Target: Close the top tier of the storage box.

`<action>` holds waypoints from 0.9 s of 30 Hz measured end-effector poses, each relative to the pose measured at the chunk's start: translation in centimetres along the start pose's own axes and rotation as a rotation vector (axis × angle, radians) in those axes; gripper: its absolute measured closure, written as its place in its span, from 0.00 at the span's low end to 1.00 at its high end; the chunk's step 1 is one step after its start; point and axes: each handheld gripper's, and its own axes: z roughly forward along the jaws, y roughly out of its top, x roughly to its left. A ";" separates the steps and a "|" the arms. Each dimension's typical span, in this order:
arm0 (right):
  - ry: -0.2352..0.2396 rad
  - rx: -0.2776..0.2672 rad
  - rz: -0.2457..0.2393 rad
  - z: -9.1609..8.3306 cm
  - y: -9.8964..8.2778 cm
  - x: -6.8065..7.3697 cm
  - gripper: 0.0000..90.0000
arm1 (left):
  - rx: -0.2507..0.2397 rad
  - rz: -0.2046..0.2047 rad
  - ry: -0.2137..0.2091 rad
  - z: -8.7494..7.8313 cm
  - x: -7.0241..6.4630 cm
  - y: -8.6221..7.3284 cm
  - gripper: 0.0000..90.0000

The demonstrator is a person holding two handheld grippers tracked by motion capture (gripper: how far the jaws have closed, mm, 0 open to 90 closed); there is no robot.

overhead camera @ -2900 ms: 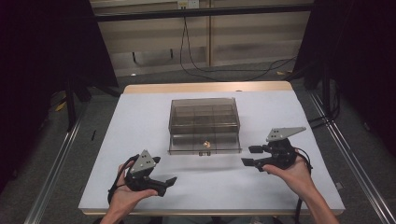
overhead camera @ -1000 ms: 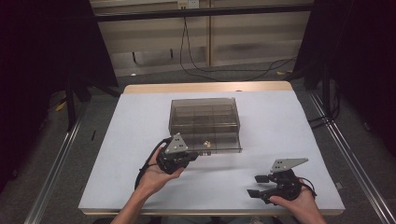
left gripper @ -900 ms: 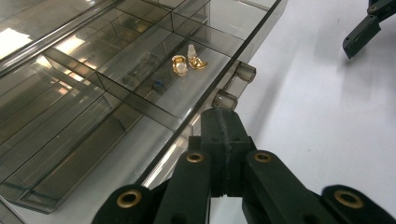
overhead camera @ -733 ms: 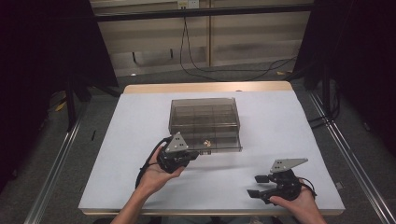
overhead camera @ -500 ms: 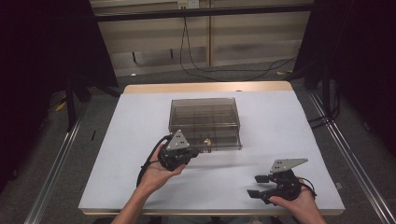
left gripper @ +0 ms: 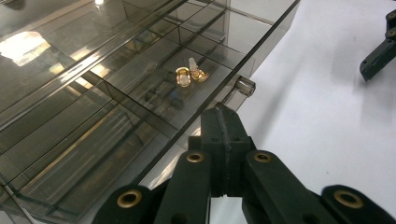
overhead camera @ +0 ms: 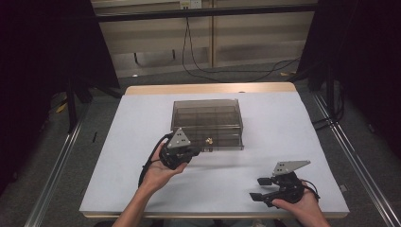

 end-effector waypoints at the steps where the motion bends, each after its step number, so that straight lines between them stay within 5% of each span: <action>1: 0.002 0.000 -0.001 0.0 0.0 0.0 0.37 | 0.001 0.000 0.000 0.0 0.1 0.0 1.00; 27: -0.001 0.009 -0.004 0.1 0.0 0.7 0.36 | -0.015 -0.019 0.031 0.8 0.9 0.6 1.00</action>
